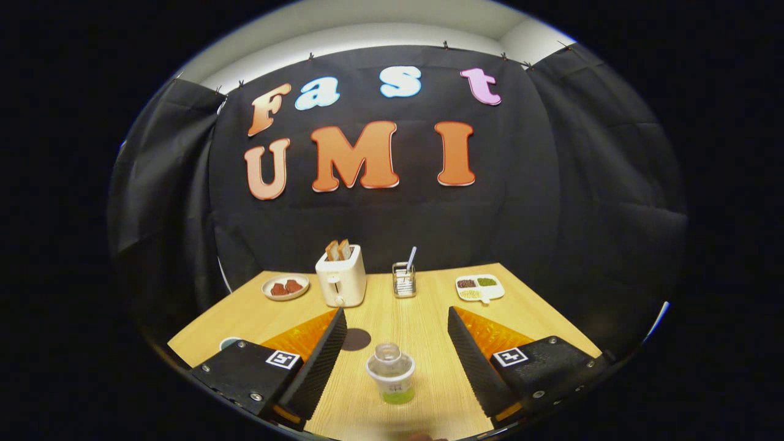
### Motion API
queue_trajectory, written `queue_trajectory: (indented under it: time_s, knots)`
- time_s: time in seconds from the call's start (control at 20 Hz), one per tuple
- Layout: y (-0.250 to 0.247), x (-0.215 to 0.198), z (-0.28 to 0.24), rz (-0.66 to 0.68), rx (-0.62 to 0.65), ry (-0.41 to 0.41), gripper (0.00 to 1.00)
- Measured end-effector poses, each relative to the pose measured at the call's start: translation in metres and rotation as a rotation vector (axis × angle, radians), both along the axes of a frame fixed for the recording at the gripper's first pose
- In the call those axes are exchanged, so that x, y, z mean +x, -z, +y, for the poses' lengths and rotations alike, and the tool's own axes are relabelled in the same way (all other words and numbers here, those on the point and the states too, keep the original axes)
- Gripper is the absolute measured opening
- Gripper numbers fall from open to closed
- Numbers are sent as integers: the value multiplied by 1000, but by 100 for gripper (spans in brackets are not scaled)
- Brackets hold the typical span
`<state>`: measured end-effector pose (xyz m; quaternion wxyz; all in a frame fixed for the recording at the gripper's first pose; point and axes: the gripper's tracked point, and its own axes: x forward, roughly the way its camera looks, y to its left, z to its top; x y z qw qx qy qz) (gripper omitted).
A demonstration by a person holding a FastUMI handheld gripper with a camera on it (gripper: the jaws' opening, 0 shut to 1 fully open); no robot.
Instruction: Take the bottle from table, then pour the juice into the cup, finally place the bottle on the coaster
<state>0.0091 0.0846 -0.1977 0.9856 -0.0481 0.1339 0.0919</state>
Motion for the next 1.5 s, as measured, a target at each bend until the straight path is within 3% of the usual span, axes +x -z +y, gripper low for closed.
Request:
queue_trajectory:
  time_s: [0.35, 0.95, 1.05, 1.25, 1.5]
  knots:
    - [72, -13, -1, 109, -80, -10, 99]
    - [148, 6, -5, 252, -77, 33, 98]
    - [154, 12, -6, 258, -91, 45, 90]
    - [162, 23, -1, 276, -94, 39, 66]
    - [161, 27, 10, 315, -150, 17, 57]
